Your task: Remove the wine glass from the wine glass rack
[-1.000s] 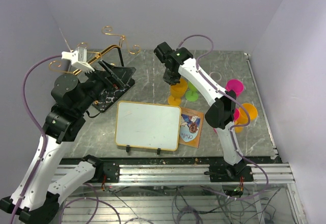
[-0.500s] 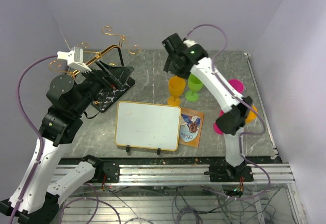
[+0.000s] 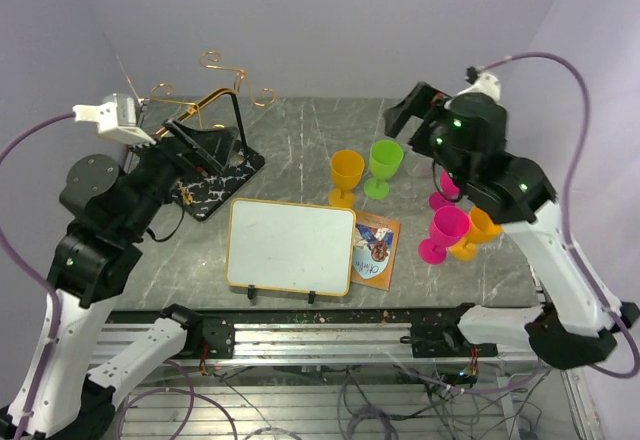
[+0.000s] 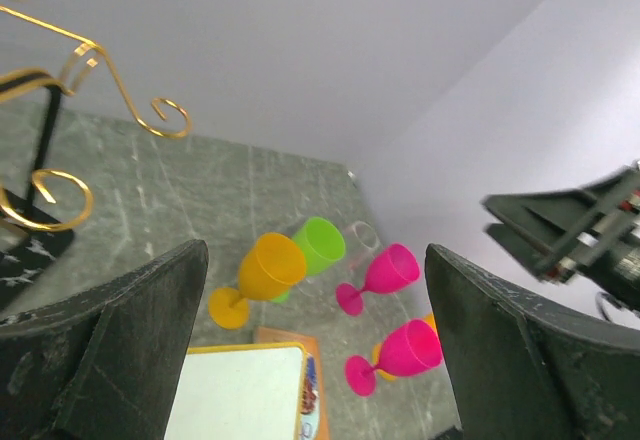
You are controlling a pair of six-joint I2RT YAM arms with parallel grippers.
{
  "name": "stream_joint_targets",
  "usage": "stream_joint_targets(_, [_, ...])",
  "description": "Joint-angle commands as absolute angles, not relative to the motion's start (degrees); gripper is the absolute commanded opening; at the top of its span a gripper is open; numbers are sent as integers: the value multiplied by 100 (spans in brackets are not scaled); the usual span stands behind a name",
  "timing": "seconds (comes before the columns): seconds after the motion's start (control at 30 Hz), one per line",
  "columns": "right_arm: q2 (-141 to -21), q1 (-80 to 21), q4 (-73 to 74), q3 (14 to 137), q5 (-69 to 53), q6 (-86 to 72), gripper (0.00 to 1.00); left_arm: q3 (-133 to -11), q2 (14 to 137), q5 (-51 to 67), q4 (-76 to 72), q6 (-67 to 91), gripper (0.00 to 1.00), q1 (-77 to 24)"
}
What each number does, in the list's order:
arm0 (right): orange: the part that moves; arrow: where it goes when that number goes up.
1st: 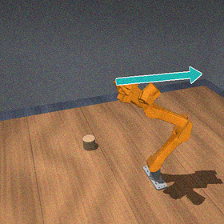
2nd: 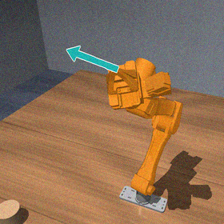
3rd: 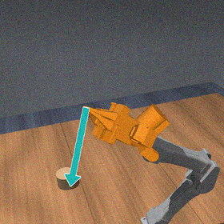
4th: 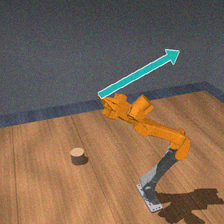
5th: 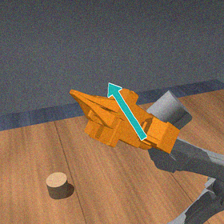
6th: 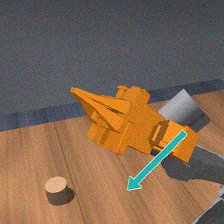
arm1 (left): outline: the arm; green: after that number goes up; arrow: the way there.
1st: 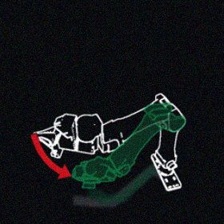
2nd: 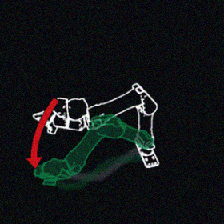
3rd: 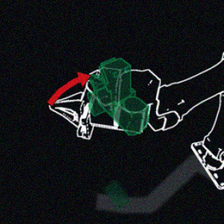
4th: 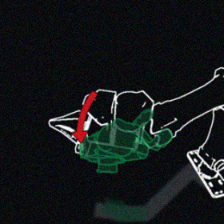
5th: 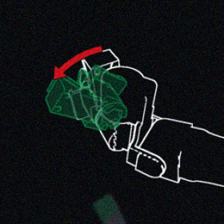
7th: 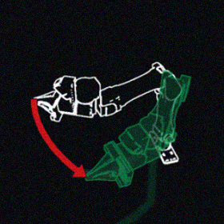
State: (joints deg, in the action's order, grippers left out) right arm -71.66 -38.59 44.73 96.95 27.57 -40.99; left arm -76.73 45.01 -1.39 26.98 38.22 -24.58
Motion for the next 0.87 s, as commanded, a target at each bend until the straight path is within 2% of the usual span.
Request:
stream_joint_targets(0.0, [-6568, -3841, 3975, 9578, 3345, -3133, 100, -8178, 4326, -1004, 3181, 3230, 100, -2446])
stream_joint_targets(0.13, [-5879, -3841, 4132, 9408, 3869, -2571, 100, -8529, 4172, -1530, 3431, 2894, 100, -2443])
stream_joint_targets(0.4, [-3912, -3845, 3300, 8331, 3505, -1692, 100, -8870, 3759, -2343, 3631, 2483, 100, -2443])
stream_joint_targets(0.67, [-3771, -3841, 3853, 8548, 3706, -1918, 100, -9005, 3588, -2539, 3718, 2347, 100, -2443])
stream_joint_targets(0.83, [-3860, -3836, 3695, 8361, 3628, -2032, 100, -8978, 3626, -2446, 3673, 2364, 100, -2443])
